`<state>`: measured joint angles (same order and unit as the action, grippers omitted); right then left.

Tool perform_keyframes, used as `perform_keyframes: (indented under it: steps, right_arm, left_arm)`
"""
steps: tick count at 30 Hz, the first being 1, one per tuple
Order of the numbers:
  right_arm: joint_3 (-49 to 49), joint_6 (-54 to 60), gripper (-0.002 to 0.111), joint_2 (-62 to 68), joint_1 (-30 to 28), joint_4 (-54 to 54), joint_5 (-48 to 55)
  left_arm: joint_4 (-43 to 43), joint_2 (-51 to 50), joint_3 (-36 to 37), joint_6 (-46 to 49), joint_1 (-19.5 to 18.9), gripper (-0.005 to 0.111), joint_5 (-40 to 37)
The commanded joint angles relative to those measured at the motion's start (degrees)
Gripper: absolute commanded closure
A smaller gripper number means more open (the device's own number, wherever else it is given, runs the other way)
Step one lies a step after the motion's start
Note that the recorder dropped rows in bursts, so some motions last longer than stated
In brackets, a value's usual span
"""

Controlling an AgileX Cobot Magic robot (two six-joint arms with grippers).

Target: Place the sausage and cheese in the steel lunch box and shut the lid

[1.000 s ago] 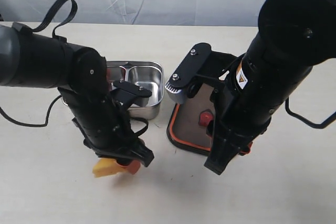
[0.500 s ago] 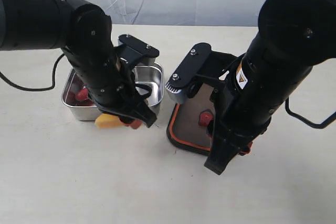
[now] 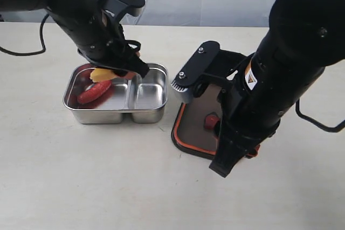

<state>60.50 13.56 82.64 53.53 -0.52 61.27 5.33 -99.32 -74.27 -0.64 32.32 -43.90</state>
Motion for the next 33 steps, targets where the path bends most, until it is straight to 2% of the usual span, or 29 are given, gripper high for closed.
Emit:
perform_keyframes:
  steps: [1,8,13,18,21,28,30,33]
  right_arm:
    - [-0.28,-0.24,0.066,-1.78,0.19,-0.5,0.54]
    - [-0.28,-1.68,0.066,-3.56,0.19,-0.5,4.42]
    - [-0.28,-1.81,0.066,-4.73,0.19,-0.61,4.52]
    - [-0.28,-1.81,0.066,-4.86,0.19,-1.47,4.41]
    - [-0.28,-1.81,0.066,-4.86,0.19,-2.1,3.92]
    - [-0.28,-5.26,0.066,-4.86,0.19,-3.68,3.45]
    - [-0.28,-7.53,0.066,-4.86,0.08,-4.81,3.45]
    - [-0.28,-9.93,0.066,-4.86,-0.59,-5.57,3.33]
  left_arm:
    - [-6.11,-2.39,-3.27,5.96,-0.85,0.107,0.84]
    - [-7.54,-11.22,-7.68,6.08,-0.85,0.107,0.87]
    - [-8.33,-12.94,-8.7,7.72,-0.85,0.107,3.17]
    - [-10.59,-13.04,-9.11,11.63,-0.85,0.107,1.99]
    - [-10.86,-13.18,-9.14,12.36,-0.85,0.096,1.19]
    - [-11.2,-13.3,-9.14,12.36,-0.85,0.044,1.16]
    - [-11.2,-13.3,-9.14,12.36,-0.85,0.039,1.16]
    - [-11.2,-13.3,-9.14,12.36,-0.85,0.039,1.05]
